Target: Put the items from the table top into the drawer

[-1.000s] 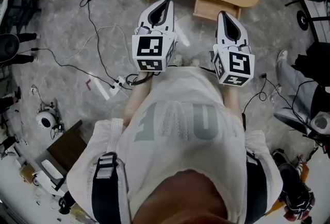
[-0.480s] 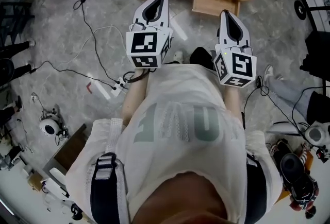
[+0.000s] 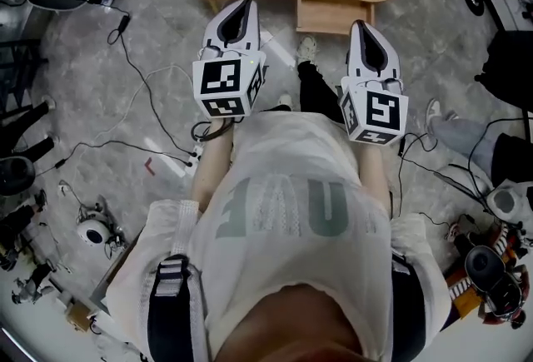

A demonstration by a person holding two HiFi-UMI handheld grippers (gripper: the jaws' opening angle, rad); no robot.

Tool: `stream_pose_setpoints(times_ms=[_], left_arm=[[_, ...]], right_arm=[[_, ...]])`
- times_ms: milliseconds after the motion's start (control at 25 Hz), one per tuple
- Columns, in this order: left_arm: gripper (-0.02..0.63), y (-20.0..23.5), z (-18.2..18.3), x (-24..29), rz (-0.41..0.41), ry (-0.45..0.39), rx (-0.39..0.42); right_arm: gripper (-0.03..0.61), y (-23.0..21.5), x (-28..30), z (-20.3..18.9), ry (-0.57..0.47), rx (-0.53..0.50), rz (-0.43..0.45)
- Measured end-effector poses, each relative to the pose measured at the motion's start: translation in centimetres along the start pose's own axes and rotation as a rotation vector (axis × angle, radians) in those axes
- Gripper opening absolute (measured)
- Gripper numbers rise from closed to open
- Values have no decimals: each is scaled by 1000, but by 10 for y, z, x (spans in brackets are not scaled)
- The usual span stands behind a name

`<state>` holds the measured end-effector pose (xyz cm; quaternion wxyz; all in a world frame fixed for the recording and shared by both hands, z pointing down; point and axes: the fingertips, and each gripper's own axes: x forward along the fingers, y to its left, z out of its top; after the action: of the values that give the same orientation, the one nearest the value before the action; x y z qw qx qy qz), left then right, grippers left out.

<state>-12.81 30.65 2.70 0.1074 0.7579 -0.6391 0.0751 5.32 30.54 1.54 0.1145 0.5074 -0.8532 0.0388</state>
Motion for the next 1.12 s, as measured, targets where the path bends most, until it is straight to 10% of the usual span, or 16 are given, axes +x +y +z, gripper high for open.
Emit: stream_pose_setpoints(times_ms=[1120], left_arm=[[8, 69, 97, 353, 122, 52, 13]], right_arm=[[5, -156, 374, 68, 40, -42, 224]])
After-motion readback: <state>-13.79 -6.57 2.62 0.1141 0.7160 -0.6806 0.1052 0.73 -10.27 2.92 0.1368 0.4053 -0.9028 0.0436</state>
